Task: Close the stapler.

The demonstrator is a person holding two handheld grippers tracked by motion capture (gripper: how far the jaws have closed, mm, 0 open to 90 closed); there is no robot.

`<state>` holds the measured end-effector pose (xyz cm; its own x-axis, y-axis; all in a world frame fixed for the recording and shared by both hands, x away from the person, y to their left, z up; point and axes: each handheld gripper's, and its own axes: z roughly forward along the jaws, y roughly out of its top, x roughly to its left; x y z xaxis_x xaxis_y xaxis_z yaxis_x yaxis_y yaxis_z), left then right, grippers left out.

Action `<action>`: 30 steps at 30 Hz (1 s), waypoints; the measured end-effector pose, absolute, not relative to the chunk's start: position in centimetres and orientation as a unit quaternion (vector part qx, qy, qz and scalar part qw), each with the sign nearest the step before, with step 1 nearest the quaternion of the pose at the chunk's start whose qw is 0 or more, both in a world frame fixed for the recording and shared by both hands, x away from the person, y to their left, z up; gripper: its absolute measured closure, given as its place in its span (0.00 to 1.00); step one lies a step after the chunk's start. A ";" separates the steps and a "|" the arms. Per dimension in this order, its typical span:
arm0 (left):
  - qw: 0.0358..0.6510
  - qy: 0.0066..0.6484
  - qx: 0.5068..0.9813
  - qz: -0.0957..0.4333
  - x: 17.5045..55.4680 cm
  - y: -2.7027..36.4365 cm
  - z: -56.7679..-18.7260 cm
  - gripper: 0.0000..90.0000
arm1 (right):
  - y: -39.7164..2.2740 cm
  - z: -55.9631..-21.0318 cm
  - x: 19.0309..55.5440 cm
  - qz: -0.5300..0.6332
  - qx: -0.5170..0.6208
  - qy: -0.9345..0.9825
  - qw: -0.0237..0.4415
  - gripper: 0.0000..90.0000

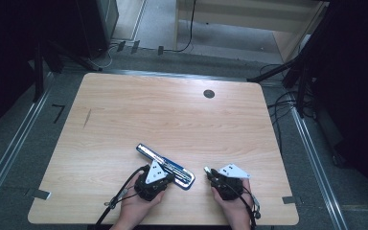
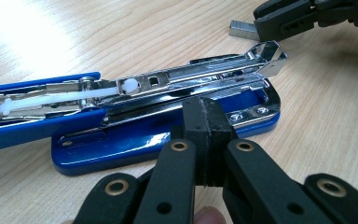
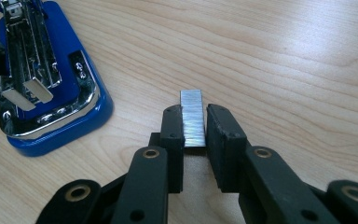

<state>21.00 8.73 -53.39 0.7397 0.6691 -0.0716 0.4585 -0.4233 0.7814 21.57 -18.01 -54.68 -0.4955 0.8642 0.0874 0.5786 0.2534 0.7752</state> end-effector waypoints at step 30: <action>0.414 0.337 0.835 0.129 20.9 8.7 -53.4 1.00 | -17.0 -51.6 21.2 0.430 0.402 0.790 0.169 0.88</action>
